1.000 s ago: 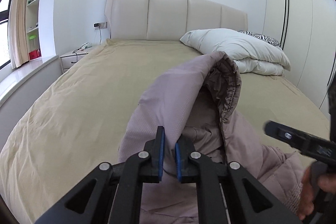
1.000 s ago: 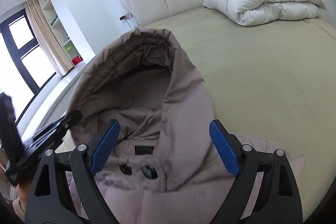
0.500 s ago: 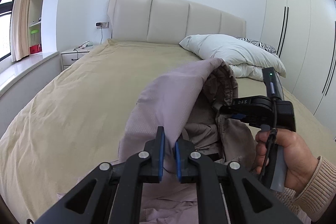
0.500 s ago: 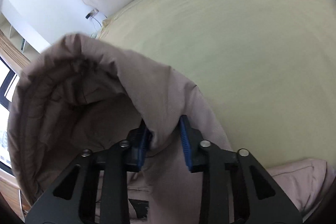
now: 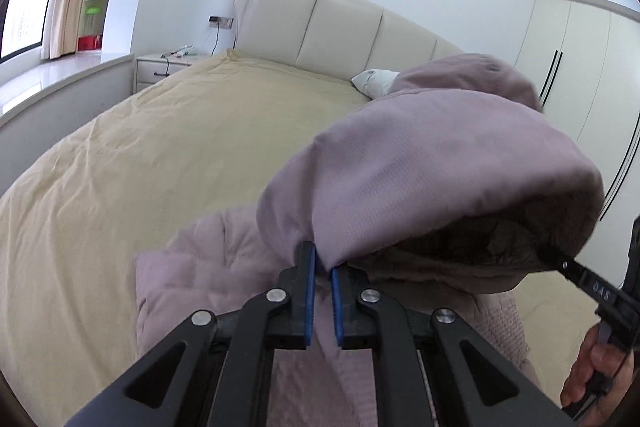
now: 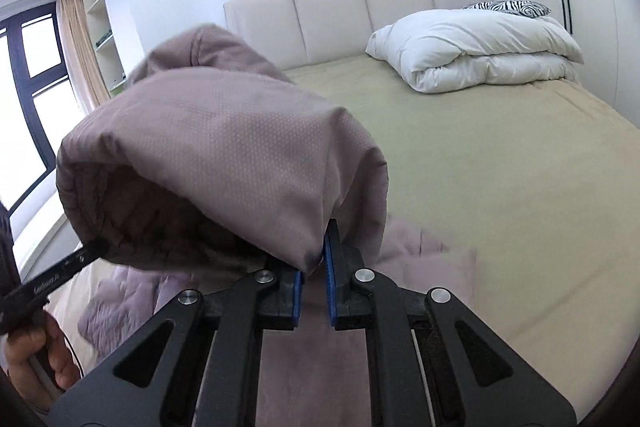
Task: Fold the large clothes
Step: 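Fold the hood down onto the coat body with both grippers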
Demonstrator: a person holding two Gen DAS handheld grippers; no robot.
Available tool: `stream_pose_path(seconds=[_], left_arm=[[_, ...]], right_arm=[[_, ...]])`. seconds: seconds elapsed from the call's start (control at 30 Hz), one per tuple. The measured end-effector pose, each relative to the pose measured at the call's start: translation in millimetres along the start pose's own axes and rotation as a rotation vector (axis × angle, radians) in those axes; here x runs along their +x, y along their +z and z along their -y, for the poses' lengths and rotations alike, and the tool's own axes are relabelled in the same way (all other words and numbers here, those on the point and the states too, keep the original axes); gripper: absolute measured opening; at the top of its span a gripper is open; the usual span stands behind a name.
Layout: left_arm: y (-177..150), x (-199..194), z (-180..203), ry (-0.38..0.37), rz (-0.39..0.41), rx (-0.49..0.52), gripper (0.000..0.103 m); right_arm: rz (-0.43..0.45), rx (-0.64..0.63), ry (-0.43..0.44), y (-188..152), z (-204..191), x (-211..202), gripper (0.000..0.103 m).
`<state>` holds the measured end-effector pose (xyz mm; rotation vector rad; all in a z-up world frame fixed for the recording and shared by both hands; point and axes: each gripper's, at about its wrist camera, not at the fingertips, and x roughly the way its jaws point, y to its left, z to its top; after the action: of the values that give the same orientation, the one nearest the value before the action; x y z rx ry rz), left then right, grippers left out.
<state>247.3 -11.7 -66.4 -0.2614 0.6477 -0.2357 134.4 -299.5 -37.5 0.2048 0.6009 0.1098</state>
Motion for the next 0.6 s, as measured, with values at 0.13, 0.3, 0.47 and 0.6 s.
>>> stream_pose_path(seconds=[0.13,0.3,0.47,0.6], left_arm=[[-46.0,-17.6,-18.2,0.032,-0.087,-0.075,0.009],[-77.4,-52.1,-39.6,0.063,-0.139,-0.146,0.009],[-38.0,-79.4,-13.6,-0.003,-0.041,-0.067,0.009],[3.6,-69.0,31.2,-0.076,0.025,0.086,0.041]], right_arm=[[-0.091,0.011,0.008,-74.2,8.5,-34.1,0.009],[-0.208,0.135,-0.026,-130.5,35.0,-56.8,0.009],[-0.090,0.244,0.022,-106.5,50.0,-98.9,0.009],[-0.005,0.137,0.082,-52.6,22.5,-96.3,0.010]])
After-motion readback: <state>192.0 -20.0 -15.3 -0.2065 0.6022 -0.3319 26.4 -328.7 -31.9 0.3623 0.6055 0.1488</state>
